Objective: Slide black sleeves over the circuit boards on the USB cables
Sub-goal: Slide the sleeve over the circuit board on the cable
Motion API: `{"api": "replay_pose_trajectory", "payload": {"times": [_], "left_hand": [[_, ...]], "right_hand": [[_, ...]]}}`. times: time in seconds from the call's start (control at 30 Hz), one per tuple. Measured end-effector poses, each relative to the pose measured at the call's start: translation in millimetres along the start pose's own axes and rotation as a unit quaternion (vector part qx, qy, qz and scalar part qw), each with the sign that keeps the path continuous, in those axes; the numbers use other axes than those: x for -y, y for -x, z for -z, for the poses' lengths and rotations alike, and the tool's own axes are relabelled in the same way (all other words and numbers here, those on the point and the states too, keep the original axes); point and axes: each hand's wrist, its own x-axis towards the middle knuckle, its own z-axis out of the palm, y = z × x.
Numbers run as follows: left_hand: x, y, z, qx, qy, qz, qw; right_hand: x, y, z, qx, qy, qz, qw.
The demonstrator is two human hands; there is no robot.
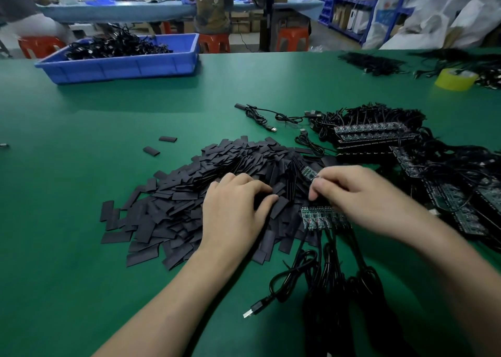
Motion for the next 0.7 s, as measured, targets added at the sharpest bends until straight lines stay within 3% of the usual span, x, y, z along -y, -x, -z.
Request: {"api": "replay_pose_trajectory", "payload": {"times": [0.3,0.4,0.53,0.6,0.7], "left_hand": [[4,2,1,-0.004,0.093,0.034,0.995],[3,3,7,-0.022,0.121,-0.015,0.992],[1,9,9,0.008,0.246,-0.028,0.969],[0,10,10,-0.003,0.236,-0.059,0.97],[0,10,9,-0.042,0.135,-0.152,0.978]], "right_hand": [[-16,-3,-38,-0.123,-0.1,-0.007,0.987],[-15,-2,-43,-0.123,-0.183,-0.002,0.975],[-11,1,-45,-0.107,-0.206,0.02,0.973],[-10,2,-45,-0.1,-0.218,0.019,0.97],[-11,2,-48,-0.088,-0.252,0.013,0.964]]}}
